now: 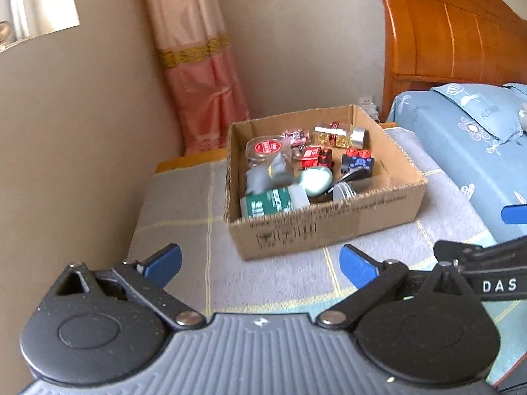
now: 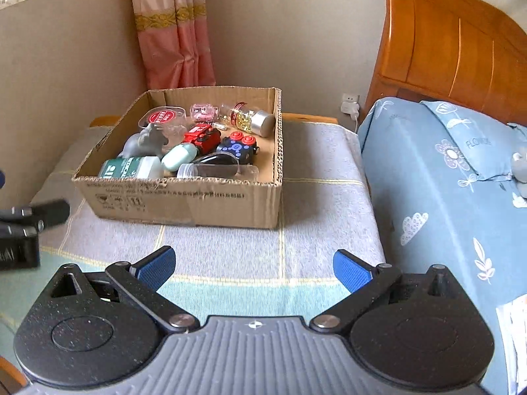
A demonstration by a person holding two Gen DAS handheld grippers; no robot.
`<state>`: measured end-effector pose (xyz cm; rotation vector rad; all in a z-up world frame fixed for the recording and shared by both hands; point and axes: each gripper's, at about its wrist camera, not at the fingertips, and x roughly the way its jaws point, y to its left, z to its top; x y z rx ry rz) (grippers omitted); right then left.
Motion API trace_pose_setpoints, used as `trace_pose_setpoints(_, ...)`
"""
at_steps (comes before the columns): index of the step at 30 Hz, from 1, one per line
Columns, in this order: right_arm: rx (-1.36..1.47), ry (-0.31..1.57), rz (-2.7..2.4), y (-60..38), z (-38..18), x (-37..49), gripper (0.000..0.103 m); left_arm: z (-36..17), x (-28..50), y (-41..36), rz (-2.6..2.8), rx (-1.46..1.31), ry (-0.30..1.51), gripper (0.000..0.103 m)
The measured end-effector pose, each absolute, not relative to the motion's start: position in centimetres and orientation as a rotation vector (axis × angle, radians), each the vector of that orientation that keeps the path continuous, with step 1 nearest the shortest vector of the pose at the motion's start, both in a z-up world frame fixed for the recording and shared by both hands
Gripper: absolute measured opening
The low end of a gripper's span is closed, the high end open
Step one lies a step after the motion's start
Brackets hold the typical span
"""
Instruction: Organize rigid objects
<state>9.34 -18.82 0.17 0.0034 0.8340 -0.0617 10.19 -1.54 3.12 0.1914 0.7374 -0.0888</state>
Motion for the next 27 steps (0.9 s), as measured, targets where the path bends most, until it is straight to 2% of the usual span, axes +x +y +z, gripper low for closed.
trace_pose_setpoints(27, -0.007, 0.778, -0.075, -18.0, 2.0, 7.2, 0.103, 3.6, 8.1, -1.0, -0.025, 0.104, 0.743, 0.102)
